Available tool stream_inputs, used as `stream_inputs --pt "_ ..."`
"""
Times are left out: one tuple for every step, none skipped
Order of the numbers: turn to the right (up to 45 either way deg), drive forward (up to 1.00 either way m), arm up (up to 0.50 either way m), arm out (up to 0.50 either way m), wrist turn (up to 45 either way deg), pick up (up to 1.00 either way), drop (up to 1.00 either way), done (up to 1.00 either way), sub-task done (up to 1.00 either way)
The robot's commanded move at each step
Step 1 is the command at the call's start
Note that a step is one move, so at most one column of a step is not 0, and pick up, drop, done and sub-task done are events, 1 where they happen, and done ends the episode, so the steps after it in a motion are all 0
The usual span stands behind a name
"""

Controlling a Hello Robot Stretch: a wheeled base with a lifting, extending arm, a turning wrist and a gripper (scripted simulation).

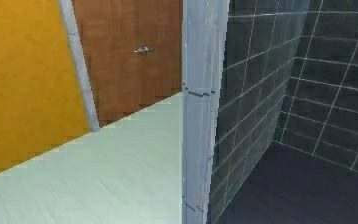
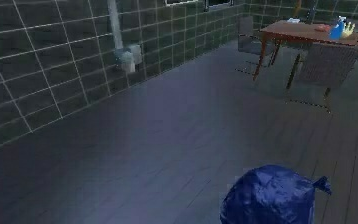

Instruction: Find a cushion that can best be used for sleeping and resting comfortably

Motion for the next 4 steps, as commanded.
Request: stream_inputs --pt "-45.0 0.0 0.0 0.0 0.0 0.0 0.0 0.0 0.0" --pt "0.0 0.6 0.0 0.0 0.0 0.0 0.0 0.0 0.0" --pt "36.0 0.0 0.0 0.0 0.0 0.0 0.0 0.0 0.0" --pt "0.0 0.55 0.0 0.0 0.0 0.0 0.0 0.0 0.0"
